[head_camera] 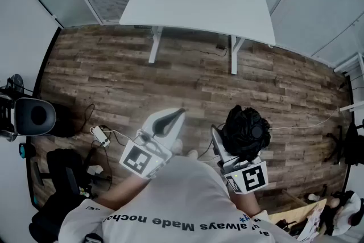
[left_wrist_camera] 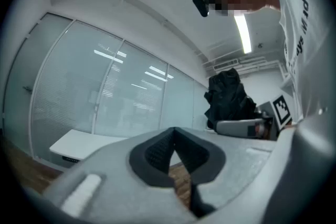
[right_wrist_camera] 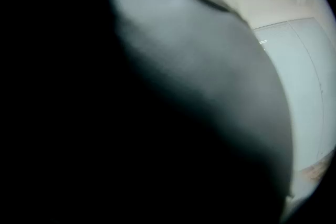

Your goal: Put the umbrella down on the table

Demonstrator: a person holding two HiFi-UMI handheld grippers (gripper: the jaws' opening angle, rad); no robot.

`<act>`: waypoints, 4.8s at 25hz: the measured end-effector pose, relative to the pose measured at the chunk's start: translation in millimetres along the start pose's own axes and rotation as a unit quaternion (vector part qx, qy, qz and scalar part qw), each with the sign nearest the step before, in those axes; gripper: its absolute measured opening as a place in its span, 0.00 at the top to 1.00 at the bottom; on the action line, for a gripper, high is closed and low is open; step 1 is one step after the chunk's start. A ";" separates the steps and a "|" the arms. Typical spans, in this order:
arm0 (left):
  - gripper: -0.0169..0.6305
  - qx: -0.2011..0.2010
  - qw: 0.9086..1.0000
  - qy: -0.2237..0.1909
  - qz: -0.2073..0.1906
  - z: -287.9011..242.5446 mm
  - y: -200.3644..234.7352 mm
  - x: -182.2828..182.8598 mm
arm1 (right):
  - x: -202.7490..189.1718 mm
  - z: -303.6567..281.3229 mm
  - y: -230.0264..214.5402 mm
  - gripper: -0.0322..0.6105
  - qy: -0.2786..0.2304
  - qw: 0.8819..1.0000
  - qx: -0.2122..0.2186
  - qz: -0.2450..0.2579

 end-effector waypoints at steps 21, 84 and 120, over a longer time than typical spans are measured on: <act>0.97 0.003 1.000 0.002 0.024 -10.5 114.1 -13.2 | -28.8 -106.5 -13.0 0.58 0.007 1.000 -0.019 -0.021; 0.97 0.001 0.999 0.005 0.036 -585.4 570.3 -76.5 | -102.1 -607.8 -539.4 0.58 0.021 0.999 -0.014 -0.035; 0.97 0.005 0.999 0.011 0.036 -718.4 600.5 -98.3 | -104.0 -647.4 -671.6 0.58 0.023 0.999 -0.017 -0.034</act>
Point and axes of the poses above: the fingertips, and each gripper's own axes: z backward along the fingers, y to its left, x out of its top, the point moved 1 cm from there along z, backward along the fingers, and after that the axes turned 7 degrees about -y, right-handed, at the moved point
